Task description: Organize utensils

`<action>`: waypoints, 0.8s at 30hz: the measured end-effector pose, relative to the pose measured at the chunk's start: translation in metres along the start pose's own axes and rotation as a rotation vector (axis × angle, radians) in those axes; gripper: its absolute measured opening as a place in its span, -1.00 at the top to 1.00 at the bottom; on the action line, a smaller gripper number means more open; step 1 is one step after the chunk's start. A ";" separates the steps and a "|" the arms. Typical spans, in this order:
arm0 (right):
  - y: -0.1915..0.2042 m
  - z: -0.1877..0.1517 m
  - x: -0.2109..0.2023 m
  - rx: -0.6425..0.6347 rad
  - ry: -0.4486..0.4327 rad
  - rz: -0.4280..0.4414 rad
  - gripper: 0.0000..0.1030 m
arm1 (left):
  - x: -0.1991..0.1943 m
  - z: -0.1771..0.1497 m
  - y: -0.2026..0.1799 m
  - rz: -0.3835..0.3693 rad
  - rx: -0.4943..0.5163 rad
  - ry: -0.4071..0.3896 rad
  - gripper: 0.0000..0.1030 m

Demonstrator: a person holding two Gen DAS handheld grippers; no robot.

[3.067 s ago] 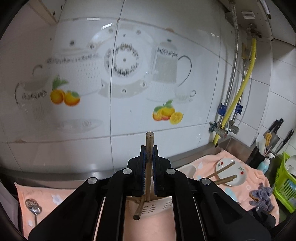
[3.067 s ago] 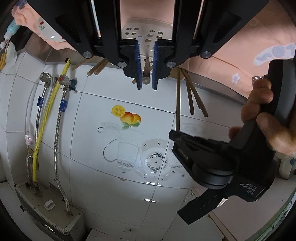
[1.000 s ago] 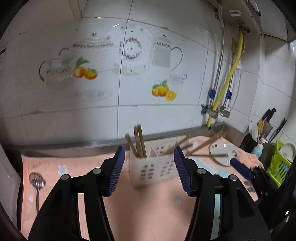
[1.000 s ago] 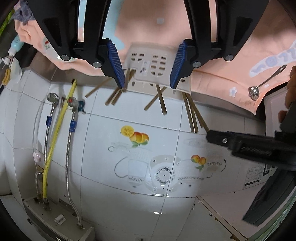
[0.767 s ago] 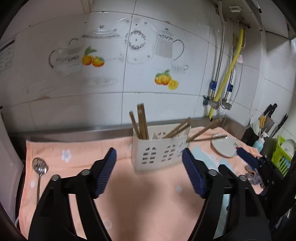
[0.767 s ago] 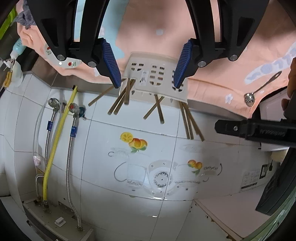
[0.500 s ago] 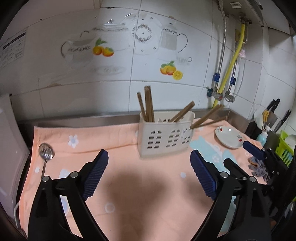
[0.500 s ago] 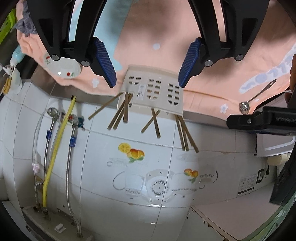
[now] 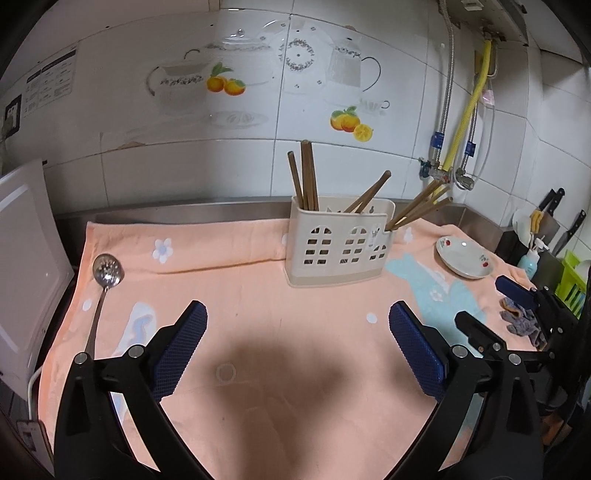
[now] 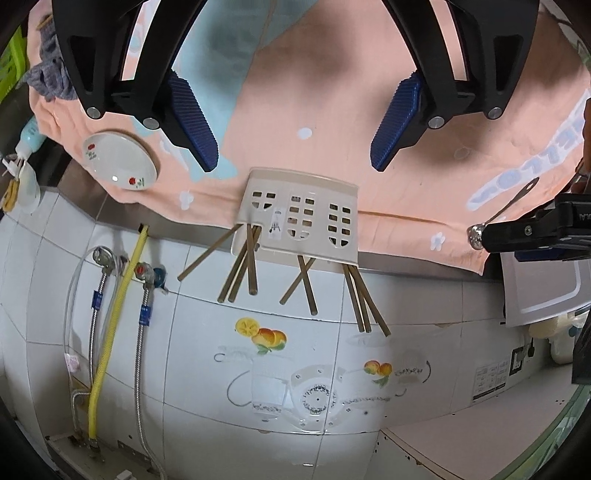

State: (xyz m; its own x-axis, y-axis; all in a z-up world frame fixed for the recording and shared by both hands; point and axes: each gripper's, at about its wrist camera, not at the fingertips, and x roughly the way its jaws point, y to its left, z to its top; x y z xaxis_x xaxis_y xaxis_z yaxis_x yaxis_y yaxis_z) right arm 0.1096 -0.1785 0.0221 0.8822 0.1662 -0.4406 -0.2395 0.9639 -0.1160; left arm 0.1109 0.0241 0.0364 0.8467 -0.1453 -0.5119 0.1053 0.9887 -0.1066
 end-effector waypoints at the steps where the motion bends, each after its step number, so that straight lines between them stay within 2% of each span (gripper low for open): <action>1: -0.001 -0.001 -0.001 0.003 0.001 0.000 -0.63 | -0.001 -0.001 0.000 0.002 -0.001 0.001 -0.90; 12: -0.007 -0.004 -0.014 0.013 0.005 0.005 -0.74 | -0.014 -0.014 -0.005 0.050 0.013 0.014 -0.90; 24: -0.015 -0.010 -0.024 0.021 0.021 0.000 -0.76 | -0.024 -0.026 -0.005 0.098 0.011 0.029 -0.90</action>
State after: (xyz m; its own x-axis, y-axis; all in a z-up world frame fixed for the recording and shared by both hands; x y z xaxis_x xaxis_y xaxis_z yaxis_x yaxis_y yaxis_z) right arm 0.0884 -0.1993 0.0254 0.8734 0.1621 -0.4592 -0.2309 0.9681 -0.0975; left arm 0.0765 0.0221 0.0274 0.8376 -0.0492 -0.5441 0.0290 0.9985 -0.0456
